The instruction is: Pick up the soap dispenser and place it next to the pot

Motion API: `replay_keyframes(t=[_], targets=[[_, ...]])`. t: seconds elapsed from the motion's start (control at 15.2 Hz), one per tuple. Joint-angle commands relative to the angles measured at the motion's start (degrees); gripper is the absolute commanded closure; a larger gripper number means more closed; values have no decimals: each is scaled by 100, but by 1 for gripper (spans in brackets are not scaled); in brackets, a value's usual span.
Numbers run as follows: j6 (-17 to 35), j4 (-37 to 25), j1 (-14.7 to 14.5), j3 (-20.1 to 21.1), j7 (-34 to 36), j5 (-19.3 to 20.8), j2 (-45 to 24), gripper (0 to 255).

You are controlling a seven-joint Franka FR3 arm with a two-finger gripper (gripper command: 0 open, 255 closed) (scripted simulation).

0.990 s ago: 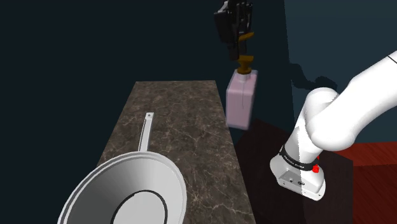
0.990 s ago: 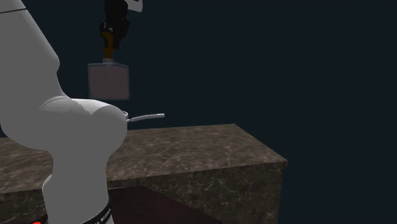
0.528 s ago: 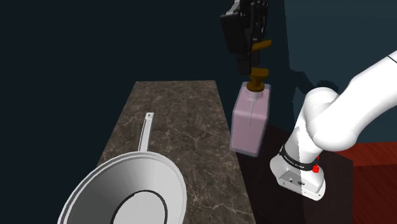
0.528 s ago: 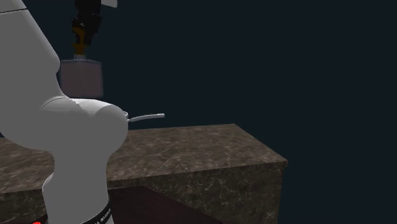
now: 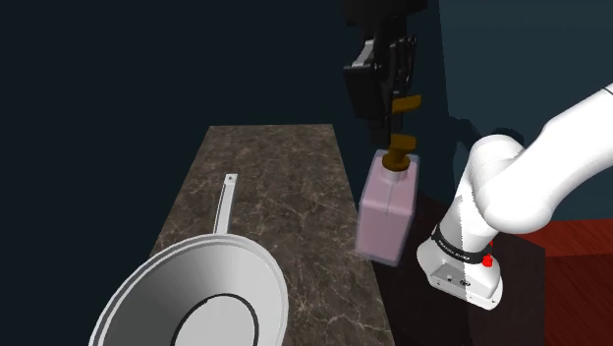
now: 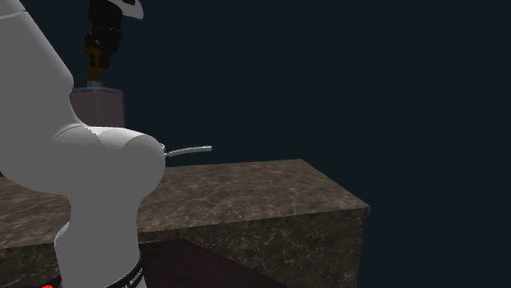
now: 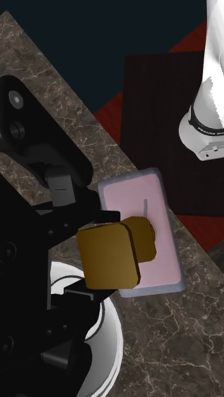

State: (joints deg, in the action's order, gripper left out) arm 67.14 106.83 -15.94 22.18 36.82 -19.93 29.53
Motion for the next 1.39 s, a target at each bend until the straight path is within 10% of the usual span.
replay_keyframes(t=[0.0, 1.32], targets=[[149, 215, -8, 10, -46, -9, 67, 255], [1549, 2078, -100, 216, -389, -177, 520, 255]])
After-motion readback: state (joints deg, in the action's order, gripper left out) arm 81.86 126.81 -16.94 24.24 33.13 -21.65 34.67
